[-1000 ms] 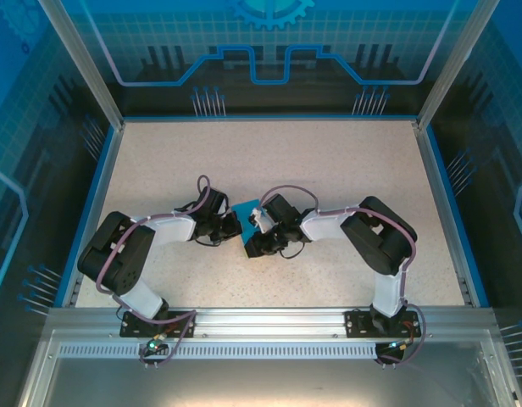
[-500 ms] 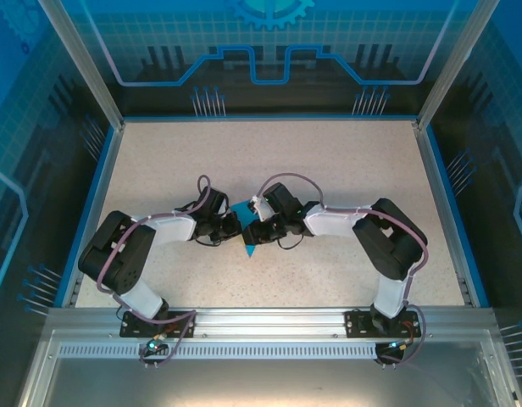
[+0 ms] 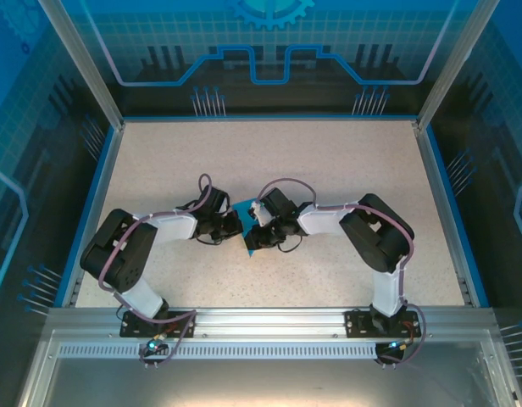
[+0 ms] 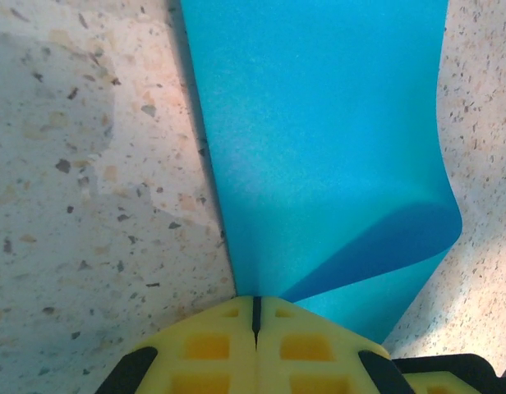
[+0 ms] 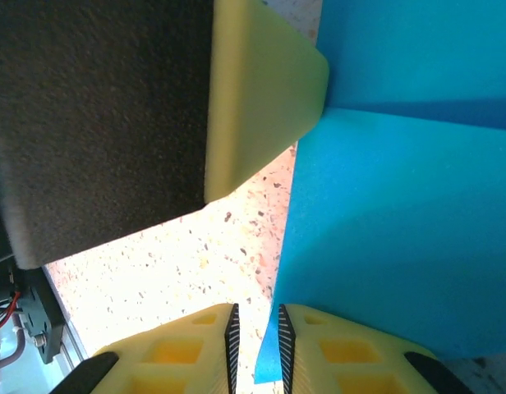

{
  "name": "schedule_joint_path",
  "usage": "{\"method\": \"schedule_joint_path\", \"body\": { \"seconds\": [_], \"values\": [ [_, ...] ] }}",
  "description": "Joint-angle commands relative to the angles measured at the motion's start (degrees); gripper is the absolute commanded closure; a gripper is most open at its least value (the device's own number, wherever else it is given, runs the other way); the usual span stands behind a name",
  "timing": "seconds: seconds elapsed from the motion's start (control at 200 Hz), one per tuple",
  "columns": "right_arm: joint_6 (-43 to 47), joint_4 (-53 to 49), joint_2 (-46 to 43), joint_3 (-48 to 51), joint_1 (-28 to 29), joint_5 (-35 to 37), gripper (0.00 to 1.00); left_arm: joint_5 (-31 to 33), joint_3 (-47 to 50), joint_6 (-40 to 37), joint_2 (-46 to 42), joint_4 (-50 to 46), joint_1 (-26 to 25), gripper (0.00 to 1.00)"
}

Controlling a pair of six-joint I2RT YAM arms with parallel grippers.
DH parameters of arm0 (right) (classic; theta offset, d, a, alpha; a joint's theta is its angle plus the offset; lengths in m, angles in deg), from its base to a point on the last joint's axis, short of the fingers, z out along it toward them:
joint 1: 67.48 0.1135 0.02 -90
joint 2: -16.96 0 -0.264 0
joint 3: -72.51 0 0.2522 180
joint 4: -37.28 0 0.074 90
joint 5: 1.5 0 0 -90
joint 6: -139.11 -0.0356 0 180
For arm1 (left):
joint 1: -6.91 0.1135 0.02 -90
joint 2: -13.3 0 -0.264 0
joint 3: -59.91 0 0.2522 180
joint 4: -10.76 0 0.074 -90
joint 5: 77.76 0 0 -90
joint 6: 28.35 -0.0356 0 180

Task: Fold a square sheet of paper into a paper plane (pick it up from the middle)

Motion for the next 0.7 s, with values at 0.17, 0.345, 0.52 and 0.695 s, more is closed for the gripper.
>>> {"method": "schedule_joint_path", "body": {
  "seconds": [0.17,0.345,0.52,0.695],
  "values": [
    [-3.09,-0.67,1.48,1.50,0.20,2.79,0.78,1.94,-1.53,-1.89,1.81,-1.89,0.02,1.00],
    [-4.05,1.42,0.92,2.64,0.13,1.55,0.77,1.74,-2.05,-2.27,1.79,-1.96,-0.14,1.00],
    [-4.41,3.07,-2.97,2.85,0.00,-1.04,0.76,1.80,-2.33,-2.59,1.89,-2.44,-0.22,1.00],
    [-3.70,1.36,-4.40,2.75,0.77,-1.62,0.77,2.05,-2.11,-2.43,2.16,-2.52,-0.31,1.00]
  ]
}}
